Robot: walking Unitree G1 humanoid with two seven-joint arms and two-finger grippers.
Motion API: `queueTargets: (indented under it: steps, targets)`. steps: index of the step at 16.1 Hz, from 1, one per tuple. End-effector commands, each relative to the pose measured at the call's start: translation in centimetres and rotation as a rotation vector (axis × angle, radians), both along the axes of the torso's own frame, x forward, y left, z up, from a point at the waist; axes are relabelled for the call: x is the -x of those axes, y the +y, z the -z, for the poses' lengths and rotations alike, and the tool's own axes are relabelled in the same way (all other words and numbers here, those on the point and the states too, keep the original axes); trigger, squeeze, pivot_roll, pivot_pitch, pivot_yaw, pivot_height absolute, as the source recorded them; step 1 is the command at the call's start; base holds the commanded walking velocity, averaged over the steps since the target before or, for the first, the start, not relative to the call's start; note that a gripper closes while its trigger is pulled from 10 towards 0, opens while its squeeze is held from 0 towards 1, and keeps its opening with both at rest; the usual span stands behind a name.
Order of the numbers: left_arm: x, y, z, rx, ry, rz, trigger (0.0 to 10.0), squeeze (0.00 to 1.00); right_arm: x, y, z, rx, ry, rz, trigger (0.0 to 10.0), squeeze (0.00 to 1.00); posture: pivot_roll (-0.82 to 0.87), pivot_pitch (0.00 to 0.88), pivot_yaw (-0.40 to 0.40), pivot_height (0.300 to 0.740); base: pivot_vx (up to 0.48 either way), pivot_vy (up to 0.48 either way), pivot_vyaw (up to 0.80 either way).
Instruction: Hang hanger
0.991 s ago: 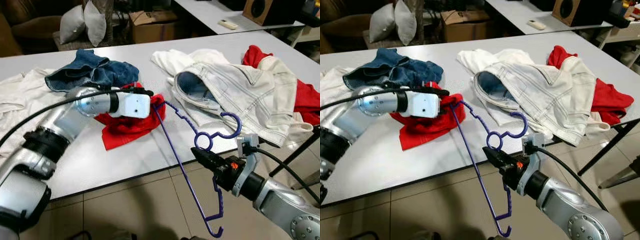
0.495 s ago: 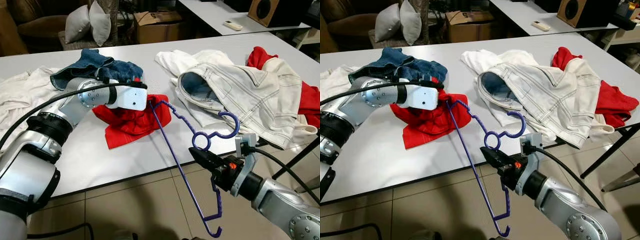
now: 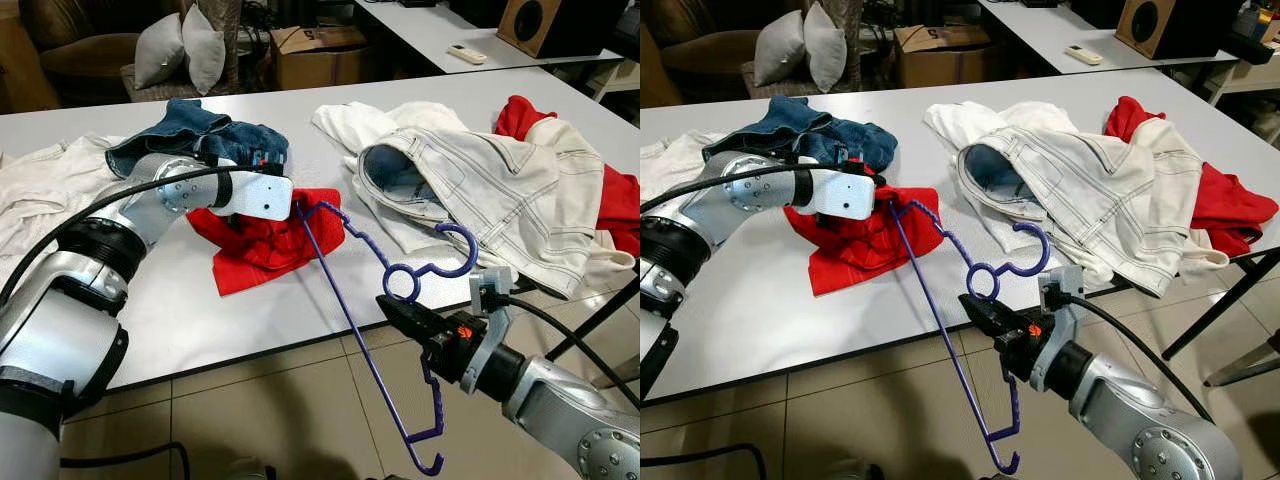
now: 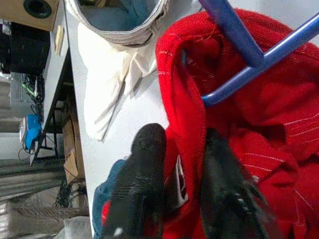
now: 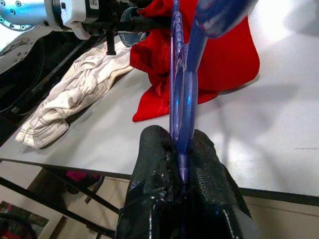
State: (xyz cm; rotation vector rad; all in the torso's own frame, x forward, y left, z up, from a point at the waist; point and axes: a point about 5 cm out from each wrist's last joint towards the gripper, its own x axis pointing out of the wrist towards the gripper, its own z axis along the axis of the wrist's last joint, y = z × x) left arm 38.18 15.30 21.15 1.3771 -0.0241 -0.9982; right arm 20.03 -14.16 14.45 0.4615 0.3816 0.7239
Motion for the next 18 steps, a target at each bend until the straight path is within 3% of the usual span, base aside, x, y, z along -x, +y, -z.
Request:
queueTargets:
  steps: [1, 4, 6, 7, 10, 11, 13, 14, 15, 16, 17, 18]
  targets:
    - [-0.2, 0.0, -1.6, 0.039, -0.013, -0.001, 0.0, 0.0, -0.5, -0.1, -0.6, 0.018, -0.042, 0.004, 10.0, 0.0, -0.02, 0.004, 0.017, 0.74, 0.0, 0.0, 0.0]
    - [0.0, 0.8, -3.7, 0.245, 0.046, -0.056, 0.0, 0.0, -2.3, -0.3, -1.5, 0.05, -0.112, 0.039, 10.0, 0.0, -0.03, 0.001, 0.033, 0.74, 0.0, 0.0, 0.0]
    - [1.3, 2.8, -4.0, 0.304, 0.133, -0.103, 0.0, 0.0, -3.6, -0.2, -2.3, 0.069, -0.157, 0.027, 10.0, 0.0, -0.03, 0.001, 0.026, 0.74, 0.0, 0.0, 0.0]
    - [2.9, 3.6, -4.1, 0.352, 0.209, -0.128, 0.0, 0.0, -4.6, 0.3, -2.6, 0.083, -0.171, 0.006, 10.0, 0.0, 0.0, 0.003, -0.005, 0.74, 0.0, 0.0, 0.0]
    - [4.9, 3.8, -5.1, 0.428, 0.277, -0.161, 0.0, 0.0, -5.3, 1.3, -2.7, 0.08, -0.173, -0.035, 10.0, 0.0, 0.04, 0.008, -0.054, 0.74, 0.0, 0.0, 0.0]
    - [5.6, 3.3, -6.2, 0.484, 0.267, -0.185, 0.0, 0.0, -5.5, 1.9, -2.6, 0.083, -0.158, -0.056, 10.0, 0.0, 0.05, 0.008, -0.064, 0.74, 0.0, 0.0, 0.0]
    - [5.5, 2.6, -7.8, 0.581, 0.195, -0.226, 0.0, 0.0, -5.7, 2.2, -2.6, 0.097, -0.138, -0.057, 10.0, 0.0, 0.06, 0.009, -0.069, 0.74, 0.0, 0.0, 0.0]
    - [5.2, 2.7, -9.3, 0.651, 0.123, -0.269, 0.0, 0.0, -6.3, 1.8, -3.9, 0.11, -0.201, -0.016, 10.0, 0.0, 0.05, 0.006, -0.055, 0.74, 0.0, 0.0, 0.0]
    - [5.3, 2.7, -9.6, 0.656, 0.113, -0.275, 0.0, 0.0, -6.6, 1.6, -4.3, 0.121, -0.225, 0.005, 10.0, 0.0, 0.04, 0.006, -0.052, 0.74, 0.0, 0.0, 0.0]
    - [5.4, 2.7, -10.8, 0.67, 0.09, -0.264, 0.0, 0.0, -7.3, 0.9, -6.1, 0.123, -0.315, 0.062, 10.0, 0.0, 0.04, 0.006, -0.048, 0.74, 0.0, 0.0, 0.0]
    - [5.7, 2.7, -13.3, 0.761, 0.074, -0.247, 0.0, 0.0, -7.7, -0.2, -9.2, 0.007, -0.401, 0.135, 10.0, 0.0, 0.04, 0.004, -0.041, 0.74, 0.0, 0.0, 0.0]
    - [5.8, 2.7, -13.7, 0.775, 0.07, -0.247, 0.0, 0.0, -7.7, -0.4, -9.6, -0.005, -0.41, 0.145, 10.0, 0.0, 0.04, 0.004, -0.041, 0.74, 0.0, 0.0, 0.0]
